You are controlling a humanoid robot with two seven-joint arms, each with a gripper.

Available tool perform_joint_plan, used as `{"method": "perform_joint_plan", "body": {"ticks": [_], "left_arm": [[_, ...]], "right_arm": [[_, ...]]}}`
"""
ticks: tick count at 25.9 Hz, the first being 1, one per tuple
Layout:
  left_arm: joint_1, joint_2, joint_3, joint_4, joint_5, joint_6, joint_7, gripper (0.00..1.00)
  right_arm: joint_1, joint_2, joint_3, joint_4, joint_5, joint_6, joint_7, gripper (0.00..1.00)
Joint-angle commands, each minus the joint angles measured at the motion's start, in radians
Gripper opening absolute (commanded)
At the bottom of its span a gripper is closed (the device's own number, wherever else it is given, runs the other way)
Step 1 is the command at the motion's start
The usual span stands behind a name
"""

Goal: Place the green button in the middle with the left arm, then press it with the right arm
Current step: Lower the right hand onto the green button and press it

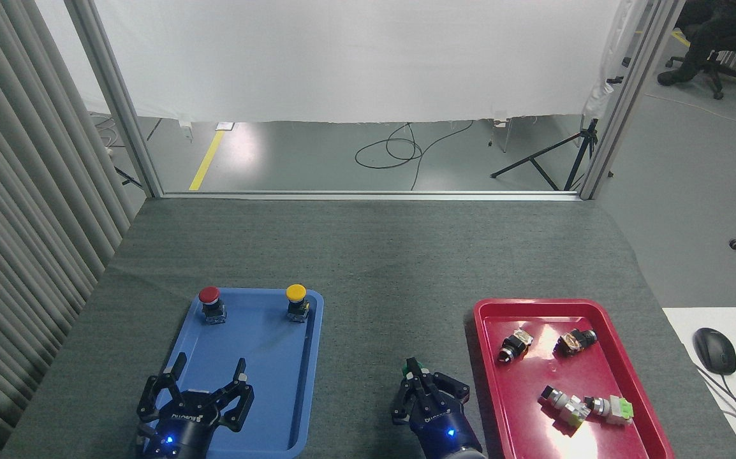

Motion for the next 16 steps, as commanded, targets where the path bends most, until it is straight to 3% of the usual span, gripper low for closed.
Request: {"method": "perform_joint_plan", "body": {"ticks": [1,2,5,6,7,11,16], "left_arm": [[0.001,0.000,0.005,0.001,0.010,0.000,0.000,0.99],[0.001,0.000,0.005,0.001,0.016,0.000,0.000,0.99],[-0.001,0.000,0.006,0.001,0.023,0.000,0.000,0.99],[-0.001,0.000,0.006,0.002,0.026,0.000,0.000,0.99],[0.001,0.000,0.006,0.001,0.026,0.000,0.000,0.99],[0.001,0.000,0.006,0.002,0.026,0.000,-0.002,0.99],[0.001,0.000,0.006,0.004,0.026,0.000,-0.005,1.00]], "right_arm": [[-0.001,0.003,0.002,-0.026,-0.007,0.006,-0.011,0.26],[-0.001,0.003,0.001,-0.053,-0.010,0.010,-0.042,0.36],[0.001,0.003,-0.001,-0.110,-0.040,0.038,-0.096,0.86],[0.001,0.001,-0.001,-0.118,-0.053,0.047,-0.097,0.93],[0.001,-0.002,-0.002,-0.121,-0.063,0.052,-0.097,0.98],[0.012,-0.014,-0.015,-0.132,-0.069,0.050,-0.100,0.99],[0.093,-0.063,-0.134,-0.241,-0.068,0.041,-0.100,0.99]]}}
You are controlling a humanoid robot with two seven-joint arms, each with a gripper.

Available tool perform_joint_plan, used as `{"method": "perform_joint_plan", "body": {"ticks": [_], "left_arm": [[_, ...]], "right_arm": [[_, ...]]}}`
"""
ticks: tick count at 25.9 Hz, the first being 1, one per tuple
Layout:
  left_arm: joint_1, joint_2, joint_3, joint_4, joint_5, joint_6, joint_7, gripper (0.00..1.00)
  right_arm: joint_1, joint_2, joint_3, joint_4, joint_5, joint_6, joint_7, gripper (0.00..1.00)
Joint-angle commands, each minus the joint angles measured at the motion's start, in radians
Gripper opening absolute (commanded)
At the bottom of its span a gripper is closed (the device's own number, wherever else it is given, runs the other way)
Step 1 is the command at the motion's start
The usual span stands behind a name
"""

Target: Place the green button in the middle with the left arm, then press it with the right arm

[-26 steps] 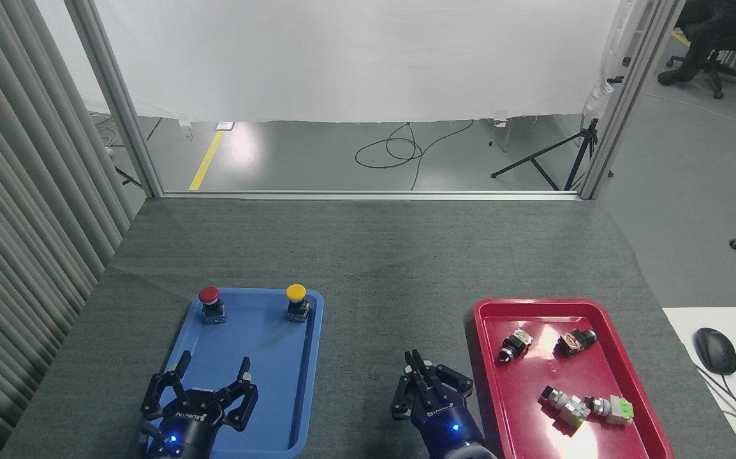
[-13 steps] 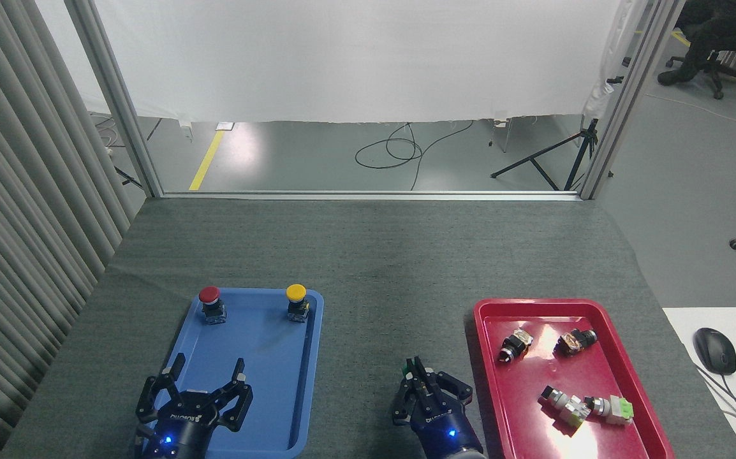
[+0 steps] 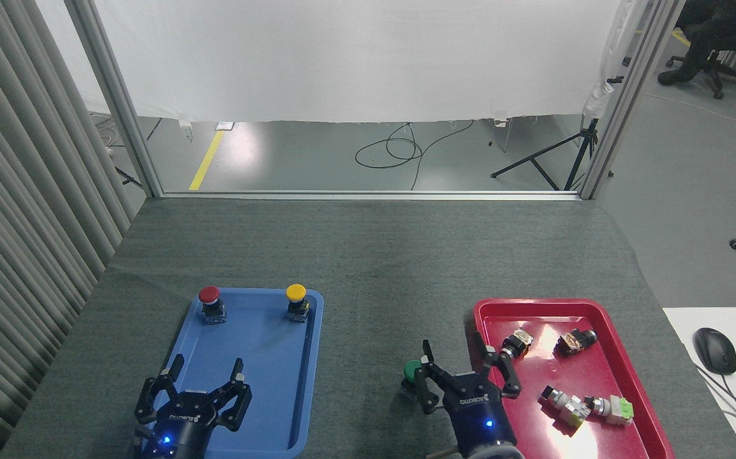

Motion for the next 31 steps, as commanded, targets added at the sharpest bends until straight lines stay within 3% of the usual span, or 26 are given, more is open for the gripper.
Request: {"method": "perform_joint_plan", "body": {"ticks": [1,9,14,31], "left_arm": [[0.000,0.000,0.000,0.001,0.000,0.000,-0.002,0.99],[0.015,-0.003,0.032,-0.008,0.025,0.006,0.004,0.99],[0.057,-0.008,0.121,-0.030,0.101,0.000,0.015,0.99],[0.057,-0.008,0.121,-0.022,0.104,-0.034,0.006,0.99]], "right_arm": [[0.054,-0.023,-0.072,-0.070,0.000,-0.005,-0.002,0.99],[0.184,-0.075,-0.198,-0.176,-0.004,0.003,-0.002,0.99],[0.189,-0.074,-0.204,-0.179,-0.050,0.005,-0.002,0.99],[0.192,-0.068,-0.198,-0.179,-0.054,0.002,-0.004,1.00]]}}
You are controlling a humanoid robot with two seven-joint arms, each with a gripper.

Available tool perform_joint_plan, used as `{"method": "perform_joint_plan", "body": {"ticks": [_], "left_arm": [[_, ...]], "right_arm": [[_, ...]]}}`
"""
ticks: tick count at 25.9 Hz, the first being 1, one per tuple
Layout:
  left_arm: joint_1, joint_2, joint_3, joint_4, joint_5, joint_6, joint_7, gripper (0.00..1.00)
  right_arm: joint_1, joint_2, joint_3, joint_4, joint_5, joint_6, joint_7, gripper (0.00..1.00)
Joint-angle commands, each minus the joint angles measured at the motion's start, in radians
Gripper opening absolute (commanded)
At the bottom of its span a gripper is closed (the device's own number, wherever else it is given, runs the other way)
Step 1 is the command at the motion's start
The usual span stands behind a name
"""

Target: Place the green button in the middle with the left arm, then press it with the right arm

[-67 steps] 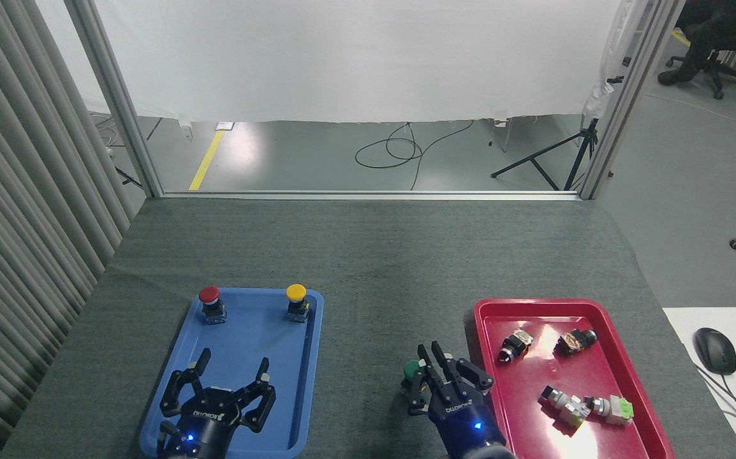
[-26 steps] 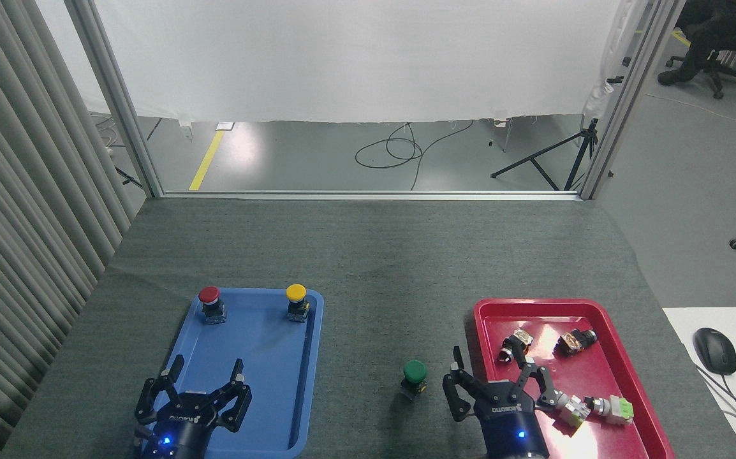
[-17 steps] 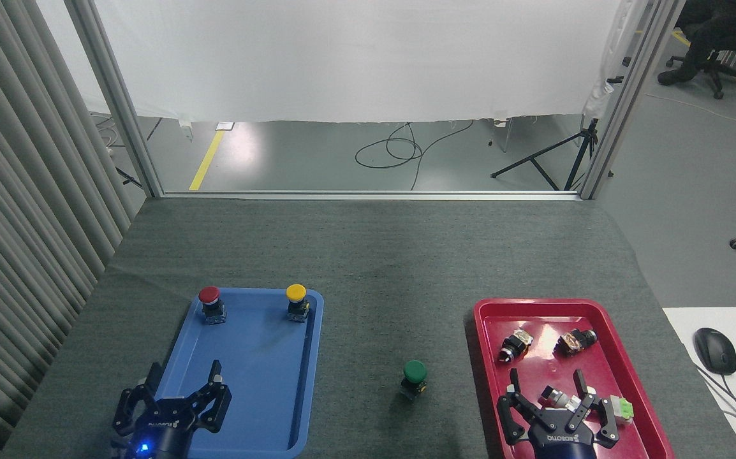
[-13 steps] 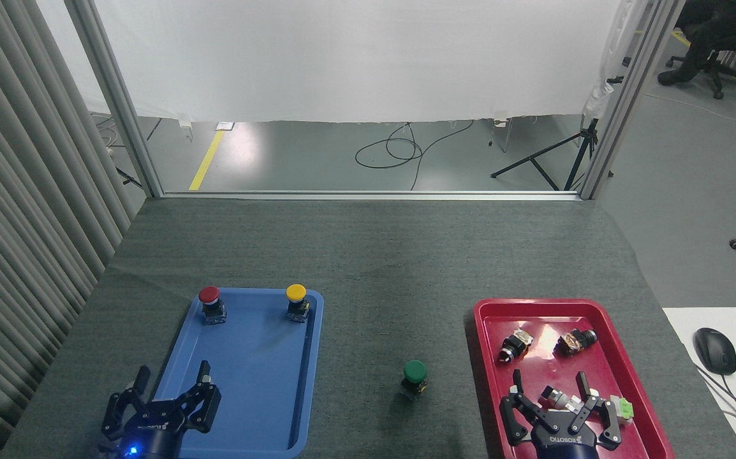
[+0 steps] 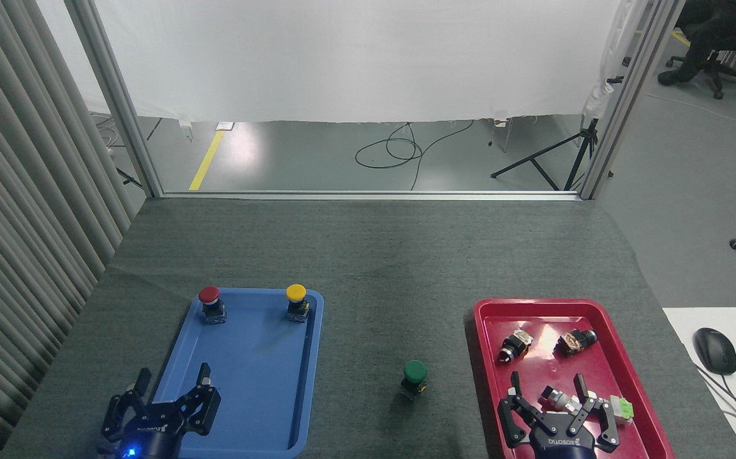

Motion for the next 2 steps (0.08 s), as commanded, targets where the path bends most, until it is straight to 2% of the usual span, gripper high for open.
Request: {"method": "perform_joint_plan", "body": {"ticks": [1,2], "left_arm": [[0.000,0.000,0.000,0.002,0.000,-0.002,0.005,0.99],[0.000,-0.002,0.000,0.002,0.000,-0.002,0.007,0.99]], "right_arm": [[-0.001,0.003,0.000,0.000,0.000,-0.001,-0.004,1.00],[-0.001,0.003,0.000,0.000,-0.002,-0.001,-0.007,1.00]]}}
